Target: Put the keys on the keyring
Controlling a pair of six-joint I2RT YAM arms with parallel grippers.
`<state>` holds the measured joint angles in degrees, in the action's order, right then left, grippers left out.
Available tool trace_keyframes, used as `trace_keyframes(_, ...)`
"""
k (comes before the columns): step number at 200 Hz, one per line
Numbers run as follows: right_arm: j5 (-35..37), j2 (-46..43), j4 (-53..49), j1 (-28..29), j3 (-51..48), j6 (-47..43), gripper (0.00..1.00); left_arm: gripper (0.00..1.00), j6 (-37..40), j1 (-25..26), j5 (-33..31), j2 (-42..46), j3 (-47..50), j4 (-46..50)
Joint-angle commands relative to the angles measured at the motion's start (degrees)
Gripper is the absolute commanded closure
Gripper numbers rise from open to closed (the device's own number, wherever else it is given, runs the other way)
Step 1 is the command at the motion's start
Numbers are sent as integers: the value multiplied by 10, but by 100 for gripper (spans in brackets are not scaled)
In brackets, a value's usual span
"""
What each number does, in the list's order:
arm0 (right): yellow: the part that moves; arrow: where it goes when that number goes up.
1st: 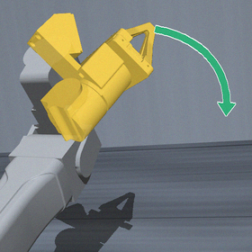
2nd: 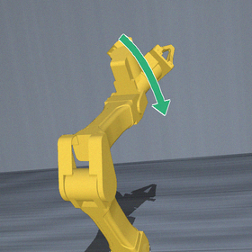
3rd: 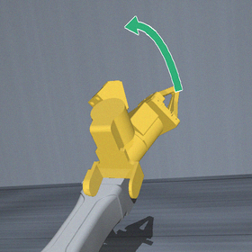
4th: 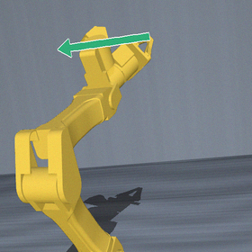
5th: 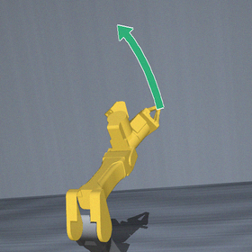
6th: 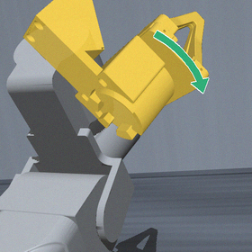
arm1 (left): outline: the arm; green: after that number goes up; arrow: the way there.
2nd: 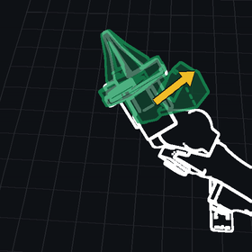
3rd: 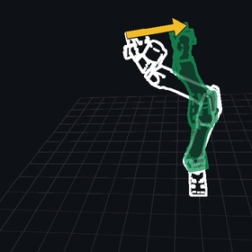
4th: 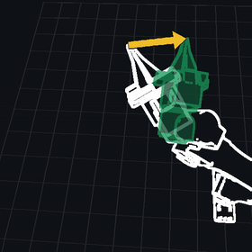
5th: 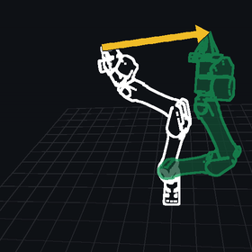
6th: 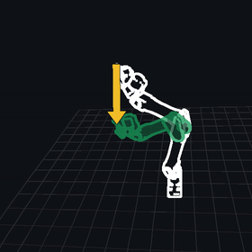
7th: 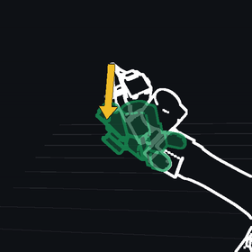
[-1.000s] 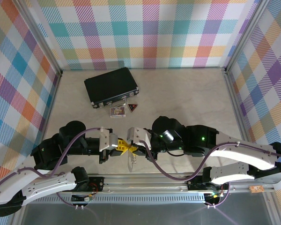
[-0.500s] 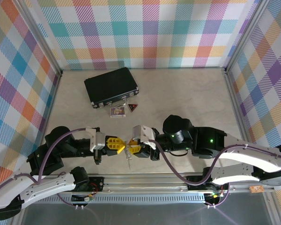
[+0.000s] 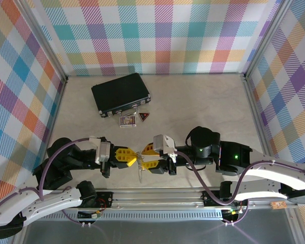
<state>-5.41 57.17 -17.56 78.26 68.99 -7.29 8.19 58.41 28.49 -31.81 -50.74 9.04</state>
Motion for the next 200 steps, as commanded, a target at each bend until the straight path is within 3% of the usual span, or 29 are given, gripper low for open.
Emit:
trace_keyframes(1,-2,-3,41,5,-2,5,64,100,-9,0,12,0,5,-40)
trace_keyframes(60,10,2,37,4,-3,-5,79,100,-11,0,14,-9,7,-49)
trace_keyframes(96,26,3,21,4,-3,-7,81,100,-15,-1,16,-14,10,-57)
trace_keyframes(129,36,2,16,5,-4,-10,100,100,-19,0,15,-15,11,-61)
trace_keyframes(149,48,0,0,5,1,-16,100,100,-19,-1,11,-15,10,-54)
trace_keyframes(179,59,2,-51,4,27,-31,100,100,10,-1,-7,-28,-16,24)
trace_keyframes(200,68,15,-104,5,59,-43,100,85,47,0,-30,-40,-45,118)
